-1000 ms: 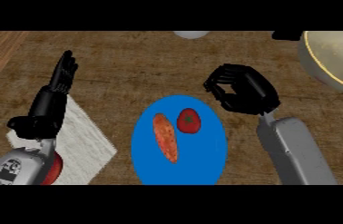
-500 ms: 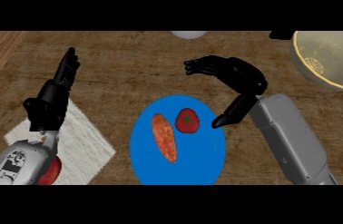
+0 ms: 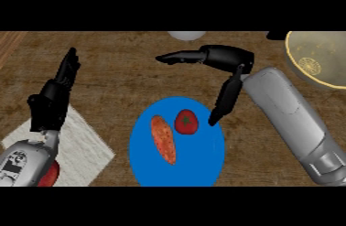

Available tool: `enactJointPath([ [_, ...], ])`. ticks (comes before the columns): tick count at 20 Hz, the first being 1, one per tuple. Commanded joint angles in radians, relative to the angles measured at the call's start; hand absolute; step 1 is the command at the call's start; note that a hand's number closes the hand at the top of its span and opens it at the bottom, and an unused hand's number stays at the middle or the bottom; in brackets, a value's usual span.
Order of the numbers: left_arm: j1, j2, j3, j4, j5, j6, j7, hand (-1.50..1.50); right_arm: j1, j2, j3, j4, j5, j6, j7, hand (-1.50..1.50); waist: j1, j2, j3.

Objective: Pick the sweet potato from the plate and place it in the bowl

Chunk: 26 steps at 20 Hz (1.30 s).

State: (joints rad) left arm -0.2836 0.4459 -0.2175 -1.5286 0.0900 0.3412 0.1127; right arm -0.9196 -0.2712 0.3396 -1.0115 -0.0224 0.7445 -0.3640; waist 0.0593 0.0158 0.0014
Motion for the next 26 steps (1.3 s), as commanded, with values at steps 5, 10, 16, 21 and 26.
enactJointPath([
  [5, -0.019, -0.019, -0.004, -0.039, -0.035, 0.026, 0.083, 0.0, -0.152, 0.058, 0.16, 0.091, 0.194, 0.059, -0.132, -1.5, -0.022, -0.008, -0.001],
  [10, -0.003, -0.03, 0.006, -0.023, -0.047, 0.025, 0.071, 0.0, -0.118, 0.097, 0.279, 0.051, 0.25, 0.072, -0.15, -1.5, -0.044, -0.013, -0.001],
  [16, 0.058, -0.012, 0.056, -0.016, -0.035, -0.013, -0.001, 0.0, -0.155, 0.115, 0.364, 0.11, 0.342, 0.048, -0.182, -1.5, -0.039, -0.01, -0.002],
  [21, 0.051, -0.063, 0.015, -0.02, -0.091, 0.014, 0.033, 0.0, -0.116, 0.158, 0.449, 0.122, 0.446, -0.028, -0.123, -1.5, -0.051, -0.013, -0.001],
  [26, 0.025, -0.04, 0.078, -0.028, -0.074, -0.04, 0.039, 0.0, -0.139, 0.203, 0.429, 0.279, 0.527, -0.097, -0.213, -1.5, -0.043, -0.011, -0.001],
])
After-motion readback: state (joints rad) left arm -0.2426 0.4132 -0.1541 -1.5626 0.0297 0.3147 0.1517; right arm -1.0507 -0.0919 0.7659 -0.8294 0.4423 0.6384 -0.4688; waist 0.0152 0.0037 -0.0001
